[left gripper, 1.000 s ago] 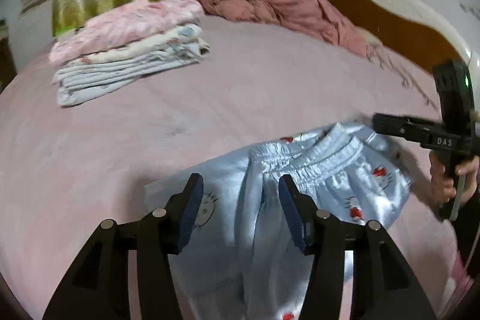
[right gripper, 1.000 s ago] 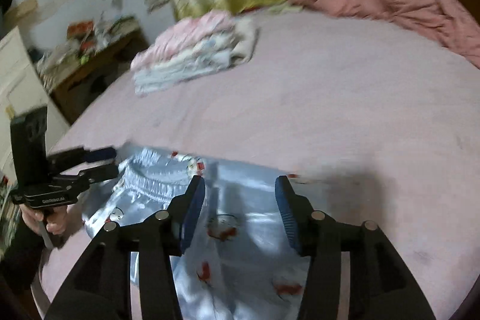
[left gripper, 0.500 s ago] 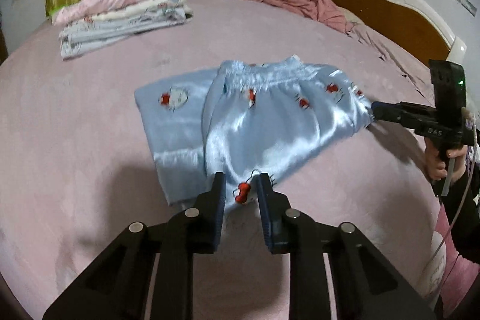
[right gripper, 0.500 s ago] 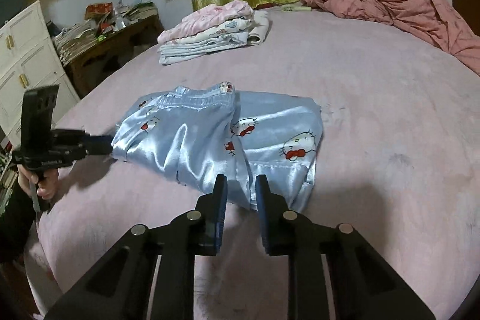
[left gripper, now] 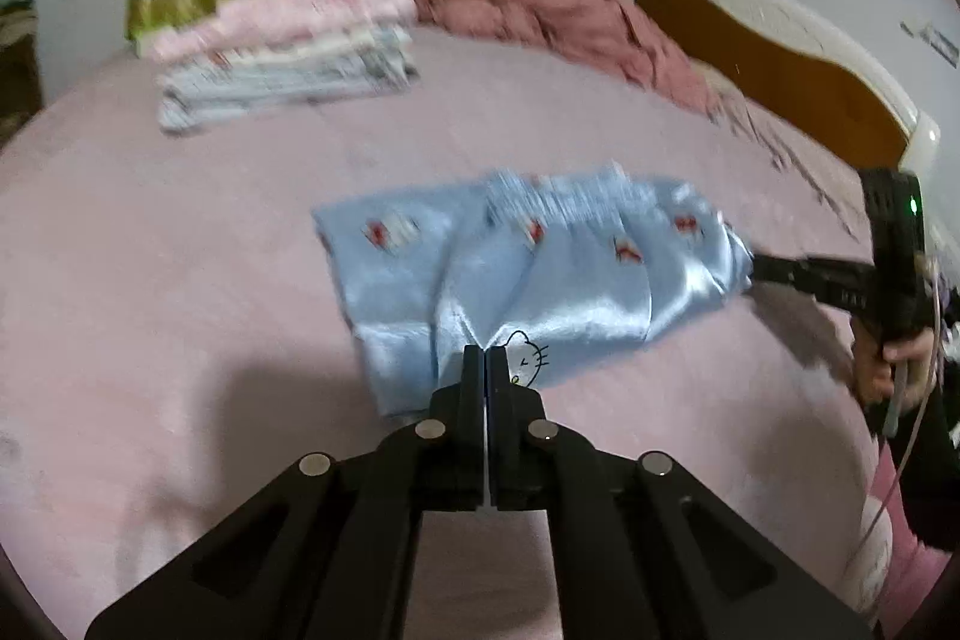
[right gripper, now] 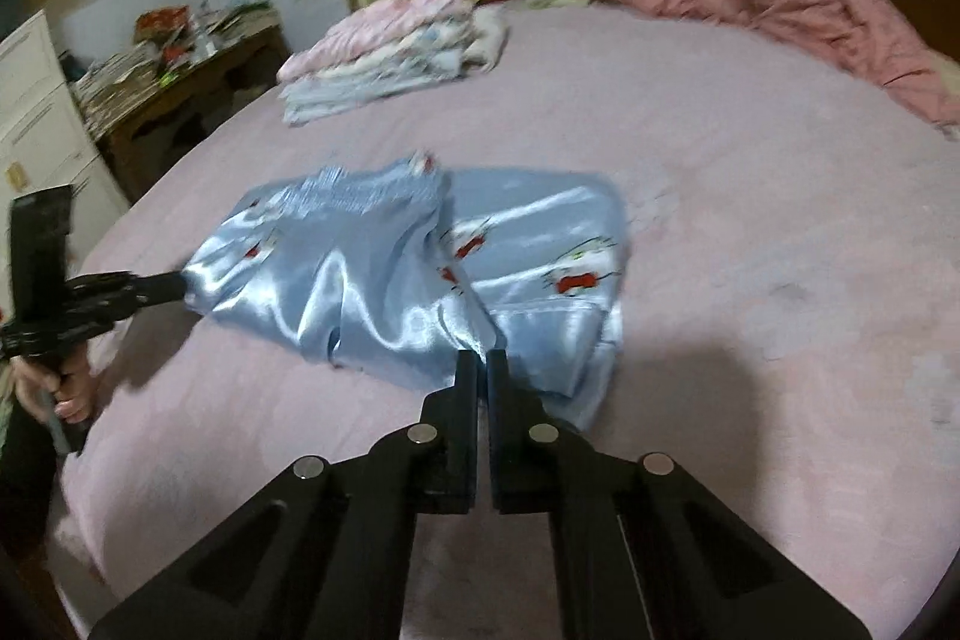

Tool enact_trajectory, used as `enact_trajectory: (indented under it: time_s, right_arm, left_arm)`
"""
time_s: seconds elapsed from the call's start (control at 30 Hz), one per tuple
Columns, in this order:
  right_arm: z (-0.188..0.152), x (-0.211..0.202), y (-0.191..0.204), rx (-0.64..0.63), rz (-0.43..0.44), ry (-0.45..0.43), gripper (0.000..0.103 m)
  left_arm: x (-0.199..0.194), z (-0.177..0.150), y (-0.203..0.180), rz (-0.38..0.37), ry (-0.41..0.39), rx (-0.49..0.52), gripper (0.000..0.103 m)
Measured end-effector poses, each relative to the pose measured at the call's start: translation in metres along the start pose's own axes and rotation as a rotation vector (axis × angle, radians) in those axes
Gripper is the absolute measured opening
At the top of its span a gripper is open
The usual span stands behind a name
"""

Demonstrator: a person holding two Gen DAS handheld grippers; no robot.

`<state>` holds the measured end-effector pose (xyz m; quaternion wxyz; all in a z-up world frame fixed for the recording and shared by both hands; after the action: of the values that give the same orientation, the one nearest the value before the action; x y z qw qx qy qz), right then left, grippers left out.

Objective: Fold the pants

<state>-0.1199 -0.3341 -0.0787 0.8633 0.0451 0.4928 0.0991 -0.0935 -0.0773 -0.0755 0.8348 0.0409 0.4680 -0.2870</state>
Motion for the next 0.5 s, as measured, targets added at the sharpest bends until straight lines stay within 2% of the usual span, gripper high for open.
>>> enact_trajectory:
  time_s: [0.13,0.2,0.37,0.5]
  right_arm:
    - [0.006,-0.023,-0.009,0.035,-0.078,-0.078,0.001]
    - [0.007,-0.025,-0.008,0.024,-0.078,-0.063,0.001]
    - [-0.011,0.006,-0.006,-0.019,-0.123,0.061,0.001]
    - [-0.016,-0.002,-0.019,0.052,-0.067,0.043,0.001]
  left_arm:
    - [-0.013,0.007,0.006,0.017,-0.035,0.003,0.0]
    - [-0.009,0.006,0.006,0.052,-0.023,0.017,0.0]
    - [0.015,-0.008,0.002,0.077,0.071,0.064,0.0]
    - [0.022,-0.012,0.007,0.104,0.114,0.055,0.003]
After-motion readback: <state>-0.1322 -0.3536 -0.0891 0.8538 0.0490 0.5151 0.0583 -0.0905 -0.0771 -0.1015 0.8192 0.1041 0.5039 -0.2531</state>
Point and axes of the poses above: each gripper's, at about its wrist camera, not at the fingertips, and x roughly the way its jaws point, y to its left, z to its top, the point moved 8 cm from there along x, roughly the way its jaws point, and after that the axes turned 14 degrees about y, right-handed, at the moved point
